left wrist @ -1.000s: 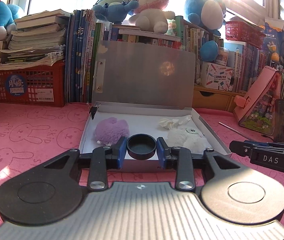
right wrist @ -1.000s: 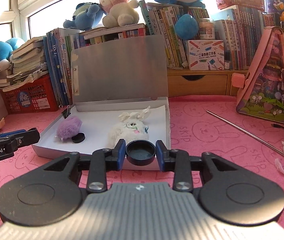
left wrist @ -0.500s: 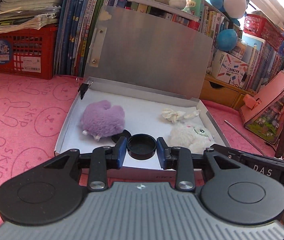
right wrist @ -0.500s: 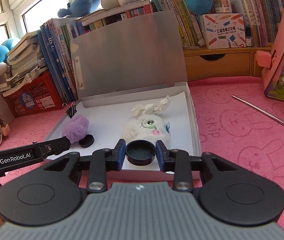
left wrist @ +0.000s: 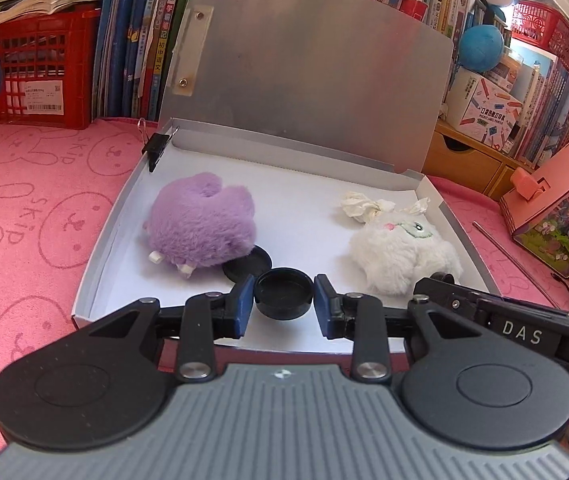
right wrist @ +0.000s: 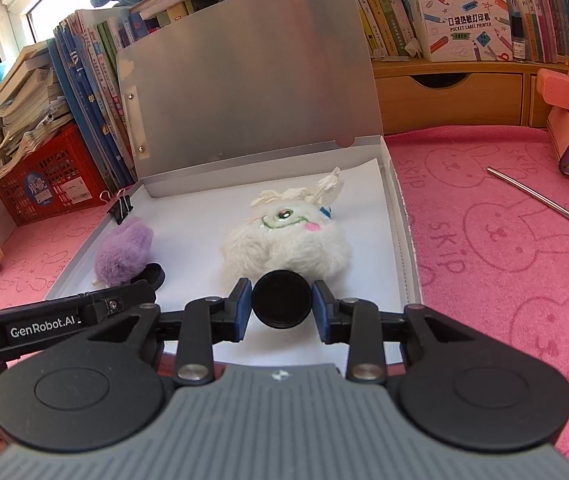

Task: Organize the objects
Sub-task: 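Carry the black cap in the left gripper into the box, then open left gripper to drop the black cap inside the box, then withdraw both grippers from the box toward the cloth bundle and red pouch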

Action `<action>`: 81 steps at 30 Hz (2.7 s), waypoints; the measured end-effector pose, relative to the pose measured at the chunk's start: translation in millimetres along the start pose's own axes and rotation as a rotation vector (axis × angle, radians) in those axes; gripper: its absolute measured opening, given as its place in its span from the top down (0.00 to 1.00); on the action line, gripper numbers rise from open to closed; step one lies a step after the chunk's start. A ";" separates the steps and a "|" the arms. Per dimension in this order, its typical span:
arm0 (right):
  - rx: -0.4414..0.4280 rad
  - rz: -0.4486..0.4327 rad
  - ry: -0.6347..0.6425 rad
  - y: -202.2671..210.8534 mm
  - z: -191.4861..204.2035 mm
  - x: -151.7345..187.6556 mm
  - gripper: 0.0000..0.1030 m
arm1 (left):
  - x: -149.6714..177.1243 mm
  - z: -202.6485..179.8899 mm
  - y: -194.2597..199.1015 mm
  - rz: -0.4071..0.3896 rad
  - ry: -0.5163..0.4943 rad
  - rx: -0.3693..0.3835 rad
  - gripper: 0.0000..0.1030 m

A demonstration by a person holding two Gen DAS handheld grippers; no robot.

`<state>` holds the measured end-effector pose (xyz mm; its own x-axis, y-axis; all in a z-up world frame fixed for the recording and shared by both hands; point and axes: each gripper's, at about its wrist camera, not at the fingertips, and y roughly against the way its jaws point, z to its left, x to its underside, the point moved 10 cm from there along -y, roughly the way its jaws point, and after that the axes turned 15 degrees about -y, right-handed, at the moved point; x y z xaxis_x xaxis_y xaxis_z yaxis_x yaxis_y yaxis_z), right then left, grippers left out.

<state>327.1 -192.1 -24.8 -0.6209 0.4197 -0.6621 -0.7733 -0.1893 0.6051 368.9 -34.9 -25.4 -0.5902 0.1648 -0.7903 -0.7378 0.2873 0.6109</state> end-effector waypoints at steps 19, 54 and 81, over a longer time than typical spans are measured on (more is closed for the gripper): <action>0.056 0.018 -0.006 -26.2 -15.3 -23.6 0.64 | -24.7 10.3 -46.3 0.124 -0.045 -0.068 0.63; 0.034 -0.025 0.013 22.6 -7.9 -39.2 0.33 | -50.9 -16.2 6.6 0.002 -0.154 -0.091 0.21; -0.106 -0.076 0.066 138.9 2.0 56.2 0.15 | 56.3 -61.0 139.9 -0.153 -0.263 -0.048 0.09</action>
<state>185.0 -193.1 22.9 -0.5645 0.3781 -0.7337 -0.8254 -0.2531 0.5046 212.5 -43.0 18.6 -0.3701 0.3638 -0.8548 -0.8300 0.2838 0.4802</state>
